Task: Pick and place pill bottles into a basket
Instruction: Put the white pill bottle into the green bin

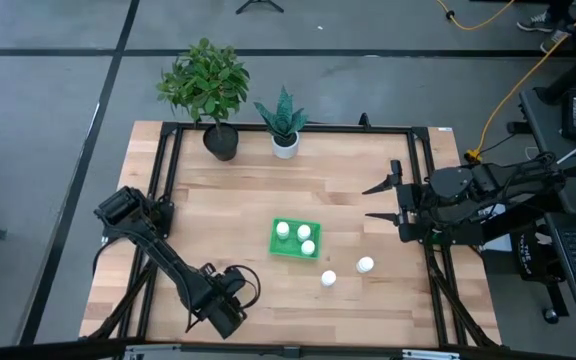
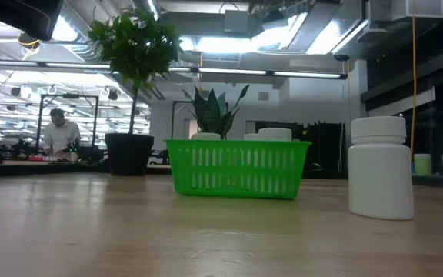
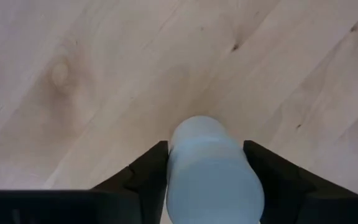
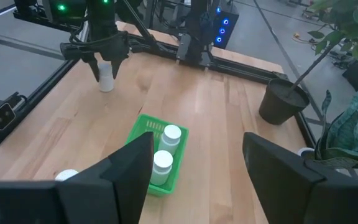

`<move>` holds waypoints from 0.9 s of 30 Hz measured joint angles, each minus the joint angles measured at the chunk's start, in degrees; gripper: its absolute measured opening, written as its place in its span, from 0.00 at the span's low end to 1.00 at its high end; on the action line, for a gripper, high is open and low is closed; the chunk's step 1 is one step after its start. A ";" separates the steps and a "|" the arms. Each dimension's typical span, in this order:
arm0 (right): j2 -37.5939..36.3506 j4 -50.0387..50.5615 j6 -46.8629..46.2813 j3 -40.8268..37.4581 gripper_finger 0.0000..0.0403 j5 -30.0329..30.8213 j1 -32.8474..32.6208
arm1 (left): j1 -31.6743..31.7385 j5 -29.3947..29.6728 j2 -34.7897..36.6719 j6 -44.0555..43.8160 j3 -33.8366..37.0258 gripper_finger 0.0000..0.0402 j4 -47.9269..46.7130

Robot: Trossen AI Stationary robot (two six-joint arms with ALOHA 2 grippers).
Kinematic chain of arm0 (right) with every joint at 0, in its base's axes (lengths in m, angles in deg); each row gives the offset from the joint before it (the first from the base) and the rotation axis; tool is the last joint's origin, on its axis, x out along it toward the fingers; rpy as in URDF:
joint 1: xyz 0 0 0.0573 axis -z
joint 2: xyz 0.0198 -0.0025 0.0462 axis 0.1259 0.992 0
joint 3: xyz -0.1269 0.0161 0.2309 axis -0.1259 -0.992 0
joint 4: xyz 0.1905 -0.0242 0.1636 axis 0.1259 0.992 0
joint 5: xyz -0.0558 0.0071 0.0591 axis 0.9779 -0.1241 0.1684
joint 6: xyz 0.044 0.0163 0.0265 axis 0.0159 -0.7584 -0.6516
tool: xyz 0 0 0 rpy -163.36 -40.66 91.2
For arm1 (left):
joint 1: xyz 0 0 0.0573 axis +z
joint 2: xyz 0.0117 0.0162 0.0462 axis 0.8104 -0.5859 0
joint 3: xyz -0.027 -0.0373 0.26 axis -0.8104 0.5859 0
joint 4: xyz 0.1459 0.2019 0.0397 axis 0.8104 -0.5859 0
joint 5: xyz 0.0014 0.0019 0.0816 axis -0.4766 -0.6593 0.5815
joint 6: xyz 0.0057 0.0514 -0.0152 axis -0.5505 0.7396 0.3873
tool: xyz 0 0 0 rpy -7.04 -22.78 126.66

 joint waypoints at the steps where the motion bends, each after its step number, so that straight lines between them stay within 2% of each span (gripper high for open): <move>1: 0.00 0.00 0.00 0.00 0.62 0.00 -0.02 | 0.06 -0.01 0.00 0.00 0.00 0.44 0.01; 6: 0.00 0.02 1.17 0.02 0.62 0.00 0.00 | 0.86 -0.34 0.02 0.73 -0.18 0.44 0.32; 11: 0.00 0.02 1.25 0.02 0.62 0.00 -0.02 | 3.30 1.69 0.04 6.19 -3.58 0.44 0.14; 21: 0.00 0.02 1.09 0.02 0.62 0.00 0.00 | 13.53 8.40 0.28 29.68 -17.50 0.44 -6.95; 27: 0.00 0.02 -0.07 0.02 0.62 0.00 0.00 | 18.82 8.55 0.33 41.75 -19.65 0.44 -8.50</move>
